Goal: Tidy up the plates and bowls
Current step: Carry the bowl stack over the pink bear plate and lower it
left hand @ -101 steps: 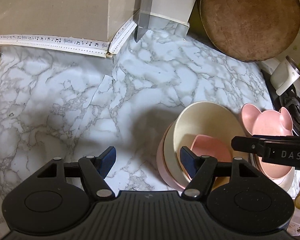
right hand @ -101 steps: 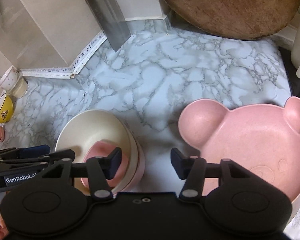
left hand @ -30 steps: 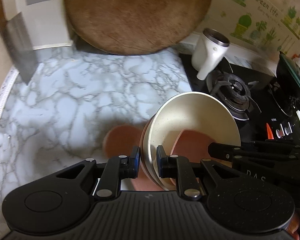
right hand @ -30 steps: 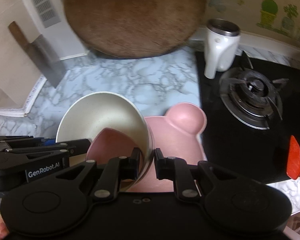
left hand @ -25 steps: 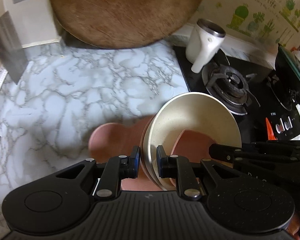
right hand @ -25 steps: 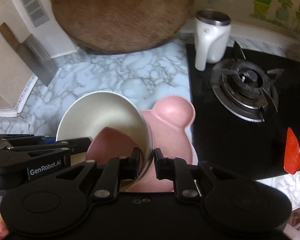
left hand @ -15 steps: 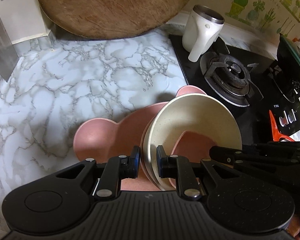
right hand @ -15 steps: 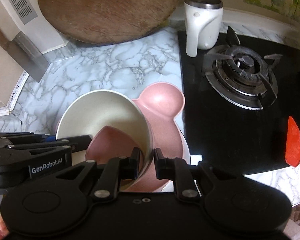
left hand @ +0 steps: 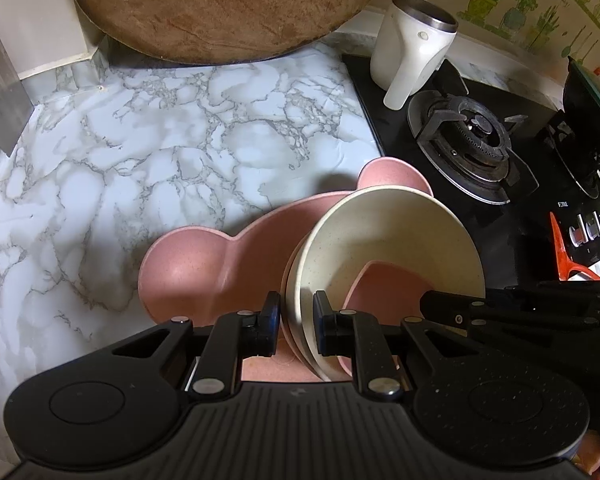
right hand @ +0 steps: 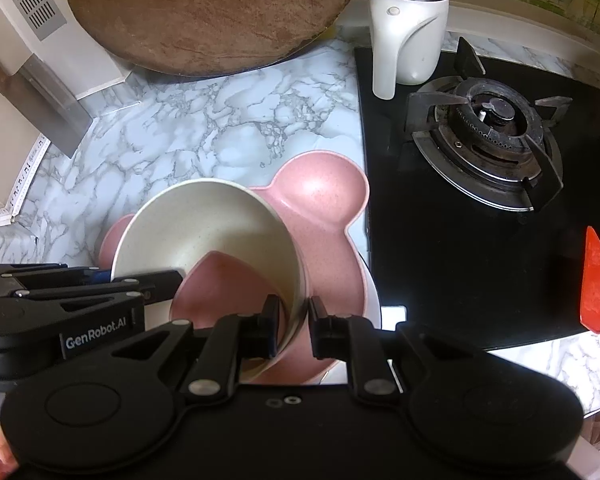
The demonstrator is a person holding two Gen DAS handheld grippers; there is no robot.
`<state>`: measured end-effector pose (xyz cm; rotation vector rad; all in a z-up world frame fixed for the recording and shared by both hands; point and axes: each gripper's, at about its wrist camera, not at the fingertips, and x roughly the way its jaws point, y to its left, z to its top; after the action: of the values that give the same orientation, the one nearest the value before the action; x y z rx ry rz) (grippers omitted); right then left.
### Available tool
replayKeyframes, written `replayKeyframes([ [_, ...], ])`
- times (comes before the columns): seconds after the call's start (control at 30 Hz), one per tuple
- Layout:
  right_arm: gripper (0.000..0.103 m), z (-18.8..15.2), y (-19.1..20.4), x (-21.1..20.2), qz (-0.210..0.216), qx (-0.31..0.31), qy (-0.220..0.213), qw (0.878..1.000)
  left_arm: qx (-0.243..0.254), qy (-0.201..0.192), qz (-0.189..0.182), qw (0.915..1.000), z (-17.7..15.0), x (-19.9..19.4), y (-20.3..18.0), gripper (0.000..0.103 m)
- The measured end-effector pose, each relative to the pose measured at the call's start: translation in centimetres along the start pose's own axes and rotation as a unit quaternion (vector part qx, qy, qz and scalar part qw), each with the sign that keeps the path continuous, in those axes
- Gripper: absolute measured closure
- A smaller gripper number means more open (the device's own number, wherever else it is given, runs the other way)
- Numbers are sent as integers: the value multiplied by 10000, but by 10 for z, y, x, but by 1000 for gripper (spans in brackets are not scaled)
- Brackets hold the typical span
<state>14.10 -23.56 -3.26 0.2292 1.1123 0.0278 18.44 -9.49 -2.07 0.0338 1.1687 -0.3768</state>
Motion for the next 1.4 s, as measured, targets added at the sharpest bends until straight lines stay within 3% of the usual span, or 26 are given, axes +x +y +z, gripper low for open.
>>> replayKeyframes([
  [0.43, 80, 0, -1, 1, -24, 51, 44, 10000, 41, -31, -114, 9999, 0, 2, 4, 87],
  [0.67, 77, -3, 1, -11, -70, 26, -141, 9999, 200, -248, -106, 9994, -4, -11, 2, 87],
  [1.13, 65, -21, 16, -56, -17, -109, -729, 9973, 432, -899, -164, 9949, -25, -62, 12, 86],
  [1.4, 49, -46, 33, -80, 166, -275, -1234, 9918, 489, -1299, -174, 9902, -49, -90, 26, 86],
])
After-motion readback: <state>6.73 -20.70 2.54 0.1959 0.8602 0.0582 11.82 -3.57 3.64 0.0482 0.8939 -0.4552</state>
